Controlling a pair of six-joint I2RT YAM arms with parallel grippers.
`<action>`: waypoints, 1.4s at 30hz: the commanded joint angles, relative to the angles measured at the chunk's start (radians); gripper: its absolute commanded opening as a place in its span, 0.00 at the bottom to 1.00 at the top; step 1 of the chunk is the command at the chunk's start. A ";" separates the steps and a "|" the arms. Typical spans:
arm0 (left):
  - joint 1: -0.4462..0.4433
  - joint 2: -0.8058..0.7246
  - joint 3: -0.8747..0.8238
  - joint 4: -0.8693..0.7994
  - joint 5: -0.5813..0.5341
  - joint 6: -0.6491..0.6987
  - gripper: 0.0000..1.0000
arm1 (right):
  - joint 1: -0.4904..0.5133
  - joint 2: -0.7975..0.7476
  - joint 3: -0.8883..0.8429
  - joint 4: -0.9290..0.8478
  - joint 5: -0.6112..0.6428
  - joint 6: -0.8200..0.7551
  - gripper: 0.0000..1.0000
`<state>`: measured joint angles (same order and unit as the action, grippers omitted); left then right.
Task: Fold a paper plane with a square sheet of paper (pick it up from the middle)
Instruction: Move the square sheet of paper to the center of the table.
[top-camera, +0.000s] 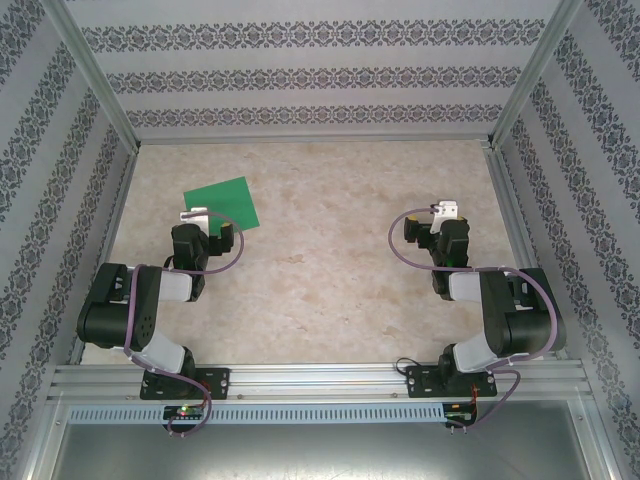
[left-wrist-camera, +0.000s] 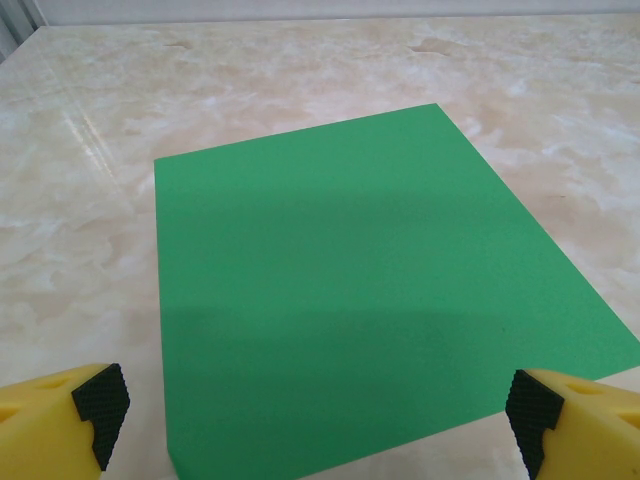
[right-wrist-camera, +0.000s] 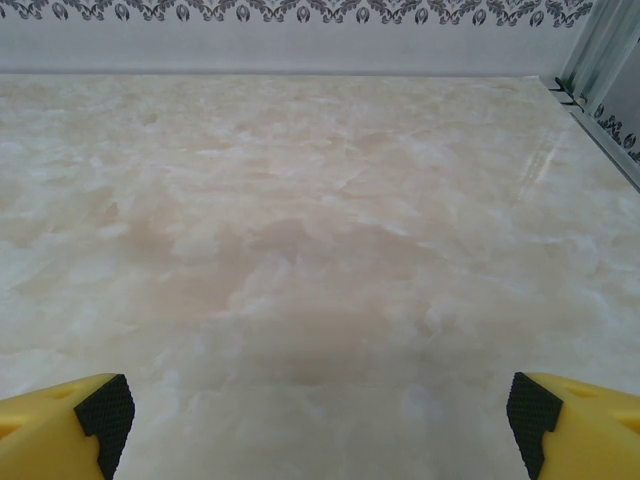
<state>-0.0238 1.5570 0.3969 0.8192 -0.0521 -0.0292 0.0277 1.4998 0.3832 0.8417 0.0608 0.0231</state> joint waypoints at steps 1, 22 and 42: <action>0.015 0.003 0.011 0.021 0.012 0.014 1.00 | -0.011 0.000 0.015 0.011 -0.026 0.007 0.98; 0.013 0.018 0.629 -0.923 0.064 -0.380 1.00 | -0.011 -0.144 0.496 -0.979 -0.011 0.322 0.98; -0.030 0.576 1.126 -1.368 0.200 -0.633 1.00 | 0.070 0.137 0.615 -0.940 -0.427 0.642 0.98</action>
<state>-0.0319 2.0903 1.5112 -0.4656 0.1123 -0.6308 0.0895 1.6154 0.9737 -0.0967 -0.3397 0.6300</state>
